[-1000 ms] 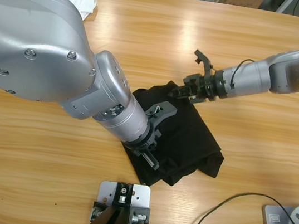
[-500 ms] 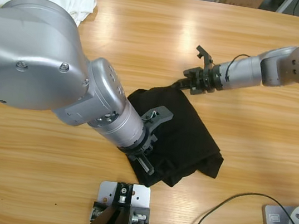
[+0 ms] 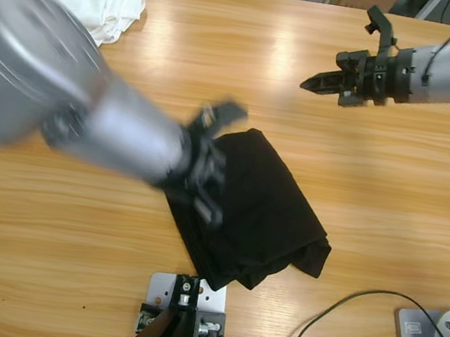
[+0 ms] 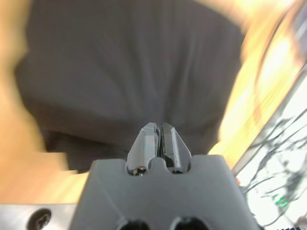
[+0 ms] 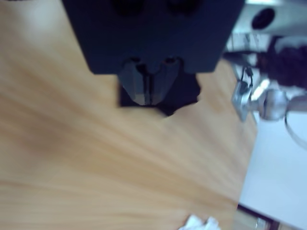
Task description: Fold clothes
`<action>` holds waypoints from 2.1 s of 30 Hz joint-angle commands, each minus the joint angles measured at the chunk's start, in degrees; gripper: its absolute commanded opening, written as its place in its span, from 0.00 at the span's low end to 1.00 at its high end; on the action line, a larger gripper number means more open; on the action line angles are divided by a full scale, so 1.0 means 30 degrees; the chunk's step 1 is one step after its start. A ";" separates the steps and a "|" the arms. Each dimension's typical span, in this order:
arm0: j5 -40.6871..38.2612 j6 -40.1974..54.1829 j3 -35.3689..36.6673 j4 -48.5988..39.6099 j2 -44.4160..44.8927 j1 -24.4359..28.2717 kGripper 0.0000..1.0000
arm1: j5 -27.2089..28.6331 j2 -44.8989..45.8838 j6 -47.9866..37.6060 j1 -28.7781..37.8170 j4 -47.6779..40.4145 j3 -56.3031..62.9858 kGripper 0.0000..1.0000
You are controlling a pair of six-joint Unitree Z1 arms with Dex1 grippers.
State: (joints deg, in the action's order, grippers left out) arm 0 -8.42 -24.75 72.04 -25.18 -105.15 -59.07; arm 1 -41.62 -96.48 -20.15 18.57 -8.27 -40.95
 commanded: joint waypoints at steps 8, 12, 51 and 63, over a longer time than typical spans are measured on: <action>-0.1300 -0.4042 0.2338 0.0724 -0.5296 0.2611 0.00 | 0.2243 0.0688 -0.3753 0.8477 -0.8231 0.8218 0.00; -0.1470 -0.4170 0.2590 0.0718 -0.6064 0.2611 0.00 | 0.2219 0.0676 -0.3935 0.8899 -0.8465 0.8698 0.00; -0.1206 -0.5635 -0.3141 0.0636 0.0054 0.4334 0.00 | 0.5237 0.3254 -0.6624 1.2590 -0.9755 1.2068 0.00; -0.0726 -0.4903 -0.6317 -0.0348 0.5093 0.2347 0.00 | 0.9649 0.7391 -0.5945 1.2590 0.0546 0.7720 0.00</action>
State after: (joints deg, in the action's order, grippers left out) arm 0 -11.85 -41.46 55.33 -24.95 -92.23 -46.83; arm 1 -19.12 -83.85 -40.52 55.85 -30.79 -6.39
